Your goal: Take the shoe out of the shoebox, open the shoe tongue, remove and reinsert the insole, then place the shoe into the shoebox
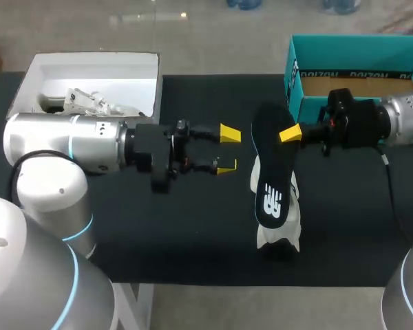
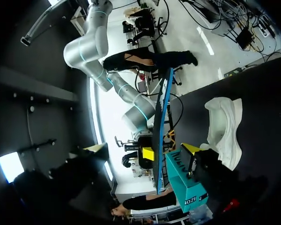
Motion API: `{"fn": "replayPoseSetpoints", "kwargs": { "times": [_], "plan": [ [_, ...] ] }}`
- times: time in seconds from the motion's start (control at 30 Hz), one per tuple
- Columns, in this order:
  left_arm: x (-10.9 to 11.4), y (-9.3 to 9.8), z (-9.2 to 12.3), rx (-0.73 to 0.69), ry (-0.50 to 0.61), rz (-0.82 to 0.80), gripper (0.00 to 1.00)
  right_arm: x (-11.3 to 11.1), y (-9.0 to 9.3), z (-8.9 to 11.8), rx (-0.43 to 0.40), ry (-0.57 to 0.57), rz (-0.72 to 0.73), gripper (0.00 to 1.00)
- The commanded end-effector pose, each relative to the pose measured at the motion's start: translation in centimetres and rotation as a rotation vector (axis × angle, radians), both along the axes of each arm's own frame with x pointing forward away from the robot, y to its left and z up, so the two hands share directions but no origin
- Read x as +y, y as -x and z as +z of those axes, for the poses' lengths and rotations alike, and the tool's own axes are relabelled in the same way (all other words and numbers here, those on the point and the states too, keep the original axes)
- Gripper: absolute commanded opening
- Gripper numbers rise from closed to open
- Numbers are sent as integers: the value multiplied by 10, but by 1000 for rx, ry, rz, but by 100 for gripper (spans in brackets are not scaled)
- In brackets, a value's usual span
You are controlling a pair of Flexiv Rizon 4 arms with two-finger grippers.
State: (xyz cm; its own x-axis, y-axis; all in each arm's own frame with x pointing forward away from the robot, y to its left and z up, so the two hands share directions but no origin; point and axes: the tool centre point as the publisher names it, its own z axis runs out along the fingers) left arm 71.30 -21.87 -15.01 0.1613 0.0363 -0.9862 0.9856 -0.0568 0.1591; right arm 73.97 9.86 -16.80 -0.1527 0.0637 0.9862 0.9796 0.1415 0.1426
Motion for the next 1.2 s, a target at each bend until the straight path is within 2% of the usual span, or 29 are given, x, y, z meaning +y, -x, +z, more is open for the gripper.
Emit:
{"fn": "replayPoseSetpoints", "kwargs": {
  "times": [0.03, 0.4, 0.67, 0.7, 0.73, 0.8, 0.87, 0.93, 1.0, 1.03, 1.13, 1.2],
  "plan": [
    [-20, -15, -6, -11, -21, -38, 100, 0, 1, 0, 1, 2, -3, 0],
    [-44, -21, -12, -40, -6, -31, 100, 0, 1, 0, 1, 2, -3, 0],
    [-47, -17, -17, -40, -1, -26, 100, 0, 1, 0, 1, 2, -3, 0],
    [-47, -18, -19, -39, 0, -23, 96, 0, 1, 0, 1, 2, -3, 0],
    [-48, -18, -19, -39, 1, -22, 86, 0, 1, 0, 1, 2, -3, 0],
    [-48, -16, -20, -46, 12, -18, 54, 0, 1, 0, 1, 2, -3, 0],
    [-48, -16, -20, -36, 21, -12, 40, 0, 1, 0, 1, 2, -3, 0],
    [-50, -16, -20, -37, 22, -10, 35, 0, 1, 0, 1, 2, -3, 0],
    [-52, -16, -22, -36, 28, -12, 14, 0, 1, 0, 1, 2, -3, 0],
    [-54, -16, -23, -40, 27, -11, 8, 0, 1, 0, 1, 2, -3, 0],
    [-58, -17, -25, -35, 26, -13, 15, 0, 1, 0, 1, 2, -3, 0],
    [-60, -17, -25, -33, 26, -14, 8, 0, 1, 0, 1, 2, -3, 0]
  ]
}}
